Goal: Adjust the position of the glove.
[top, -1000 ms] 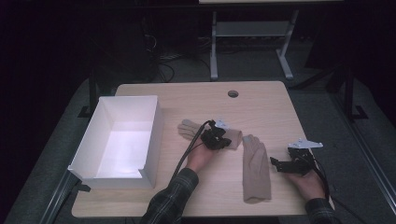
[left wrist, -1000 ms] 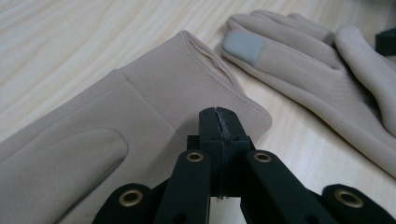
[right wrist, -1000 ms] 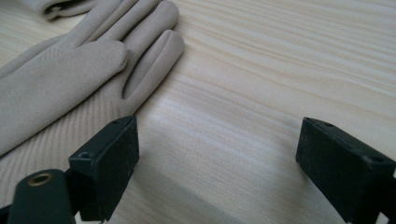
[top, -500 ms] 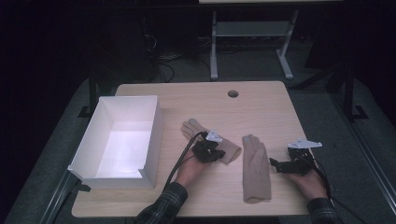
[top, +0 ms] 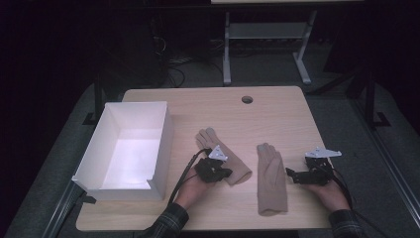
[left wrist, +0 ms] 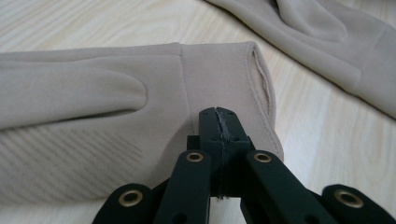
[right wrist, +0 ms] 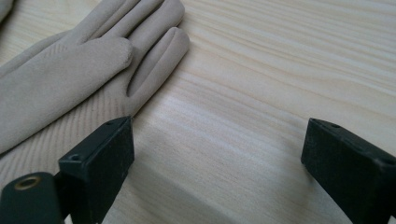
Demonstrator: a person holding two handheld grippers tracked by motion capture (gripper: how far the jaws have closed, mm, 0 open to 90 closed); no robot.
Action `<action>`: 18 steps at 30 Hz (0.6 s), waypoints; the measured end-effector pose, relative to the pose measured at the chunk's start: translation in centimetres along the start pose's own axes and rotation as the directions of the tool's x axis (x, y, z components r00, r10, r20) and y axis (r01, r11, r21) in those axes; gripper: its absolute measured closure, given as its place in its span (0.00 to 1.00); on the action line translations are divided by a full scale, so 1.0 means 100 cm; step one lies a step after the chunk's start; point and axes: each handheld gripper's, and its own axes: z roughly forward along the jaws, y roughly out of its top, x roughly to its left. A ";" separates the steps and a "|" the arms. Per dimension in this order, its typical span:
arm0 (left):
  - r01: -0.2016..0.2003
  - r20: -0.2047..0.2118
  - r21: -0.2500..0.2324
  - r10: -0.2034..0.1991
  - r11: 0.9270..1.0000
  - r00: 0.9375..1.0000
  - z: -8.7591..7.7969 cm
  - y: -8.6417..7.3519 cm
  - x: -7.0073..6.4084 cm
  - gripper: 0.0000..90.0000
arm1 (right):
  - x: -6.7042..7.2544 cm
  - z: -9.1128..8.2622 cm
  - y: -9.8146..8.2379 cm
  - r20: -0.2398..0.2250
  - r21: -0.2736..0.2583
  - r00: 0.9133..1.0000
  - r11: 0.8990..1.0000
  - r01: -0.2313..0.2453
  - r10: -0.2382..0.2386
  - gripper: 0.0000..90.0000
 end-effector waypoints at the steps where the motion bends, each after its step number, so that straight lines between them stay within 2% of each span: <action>1: -0.002 0.002 0.004 0.002 1.000 1.000 -0.002 -0.002 0.000 1.00 | 0.000 0.000 0.000 0.000 0.000 1.000 1.000 -0.001 0.001 0.10; 3: 0.003 0.005 0.002 -0.003 1.000 1.000 -0.004 -0.004 0.000 1.00 | 0.000 0.000 0.000 0.000 0.000 1.000 1.000 0.000 0.000 0.10; 7: -0.005 -0.010 0.028 0.005 1.000 1.000 -0.017 -0.013 -0.001 1.00 | 0.000 0.000 0.000 0.000 0.000 1.000 1.000 -0.001 0.001 0.10; 9: 0.000 -0.017 0.031 0.000 1.000 1.000 -0.023 -0.019 -0.002 1.00 | 0.000 0.000 0.000 0.000 -0.001 1.000 1.000 0.000 0.000 0.10; 10: 0.016 -0.020 0.023 -0.016 1.000 1.000 -0.026 -0.022 -0.004 1.00 | 0.000 0.000 0.000 0.000 -0.001 1.000 1.000 0.000 0.000 0.10; 14: 0.024 -0.030 0.019 -0.024 1.000 0.999 -0.036 -0.034 -0.007 1.00 | 0.000 0.000 0.000 0.000 -0.001 1.000 1.000 0.000 0.000 0.10; 18: 0.027 -0.040 0.017 -0.026 1.000 0.999 -0.039 -0.034 -0.008 1.00 | 0.000 0.001 0.001 -0.003 -0.001 1.000 1.000 0.003 -0.003 0.10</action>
